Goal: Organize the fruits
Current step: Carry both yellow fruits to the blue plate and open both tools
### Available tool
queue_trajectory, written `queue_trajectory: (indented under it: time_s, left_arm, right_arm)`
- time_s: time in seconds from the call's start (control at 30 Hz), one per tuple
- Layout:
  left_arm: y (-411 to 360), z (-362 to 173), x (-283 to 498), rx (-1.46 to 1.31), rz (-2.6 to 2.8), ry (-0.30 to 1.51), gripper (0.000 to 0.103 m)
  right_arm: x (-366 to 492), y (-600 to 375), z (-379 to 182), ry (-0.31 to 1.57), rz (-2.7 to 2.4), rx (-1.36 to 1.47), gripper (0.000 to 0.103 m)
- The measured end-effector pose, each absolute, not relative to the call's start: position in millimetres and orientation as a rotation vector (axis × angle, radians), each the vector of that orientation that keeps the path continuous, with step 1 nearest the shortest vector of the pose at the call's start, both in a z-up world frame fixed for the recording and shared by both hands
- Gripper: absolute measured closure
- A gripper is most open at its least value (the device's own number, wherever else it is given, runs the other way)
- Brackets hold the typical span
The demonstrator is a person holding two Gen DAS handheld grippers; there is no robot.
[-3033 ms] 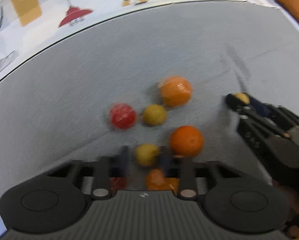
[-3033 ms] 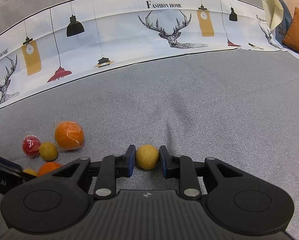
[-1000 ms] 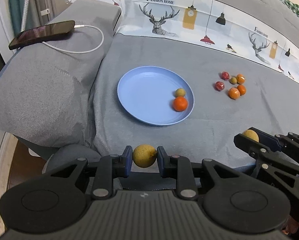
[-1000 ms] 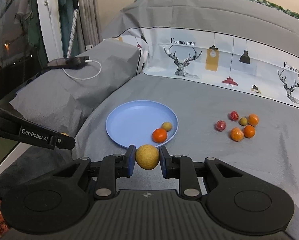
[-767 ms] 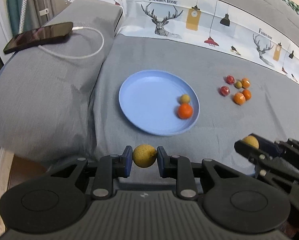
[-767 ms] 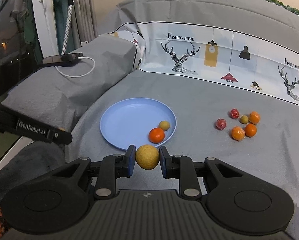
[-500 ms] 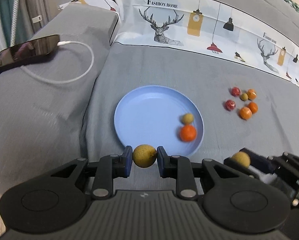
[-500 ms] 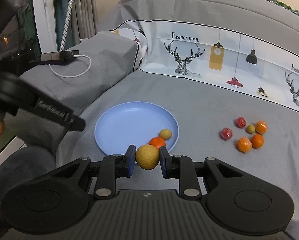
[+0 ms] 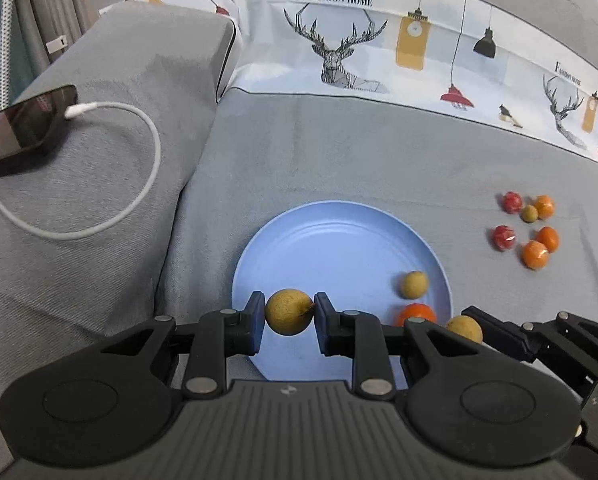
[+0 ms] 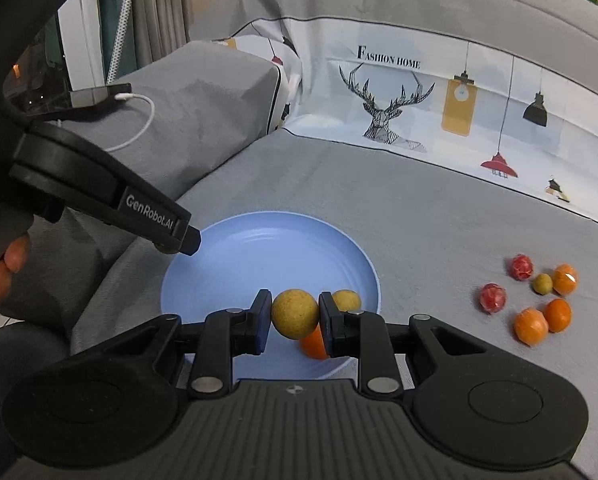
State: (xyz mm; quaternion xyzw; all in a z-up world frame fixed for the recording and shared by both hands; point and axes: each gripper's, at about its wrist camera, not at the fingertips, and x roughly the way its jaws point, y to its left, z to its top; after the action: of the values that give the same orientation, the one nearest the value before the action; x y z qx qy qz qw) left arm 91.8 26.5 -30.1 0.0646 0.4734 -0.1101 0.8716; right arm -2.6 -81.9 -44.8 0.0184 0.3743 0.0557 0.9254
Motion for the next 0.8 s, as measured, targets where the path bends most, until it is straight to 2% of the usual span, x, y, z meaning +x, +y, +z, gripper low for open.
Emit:
queue_trajectory:
  time_s: [0.5, 0.57, 0.6, 0.63, 0.7, 0.77, 0.8]
  left_arm:
    - [15, -75, 122, 0.207, -0.217, 1.022, 0.074]
    - [17, -74, 123, 0.2, -0.226, 1.001, 0.059]
    - [17, -72, 122, 0.196, -0.233, 0.983, 0.032]
    - [19, -68, 119, 0.186, -0.24, 0.953, 0.011]
    - [23, -56, 109, 0.169, -0.248, 0.892, 0.0]
    - [26, -47, 97, 0.174, -0.27, 0.866, 0.0]
    - [27, -44, 91, 0.184, -0.278, 0.873, 0.0]
  right_arm:
    - [33, -71, -82, 0.837, 0.151, -0.042, 0.076]
    - [36, -70, -83, 0.833, 0.154, -0.055, 0.076]
    - [38, -69, -83, 0.83, 0.158, -0.062, 0.072]
    - [39, -69, -82, 0.833, 0.164, -0.068, 0.065]
    - [39, -69, -77, 0.825, 0.159, -0.08, 0.028]
    - [34, -71, -70, 0.809, 0.13, -0.087, 0.009]
    - [29, -73, -65, 0.809, 0.118, -0.09, 0.007]
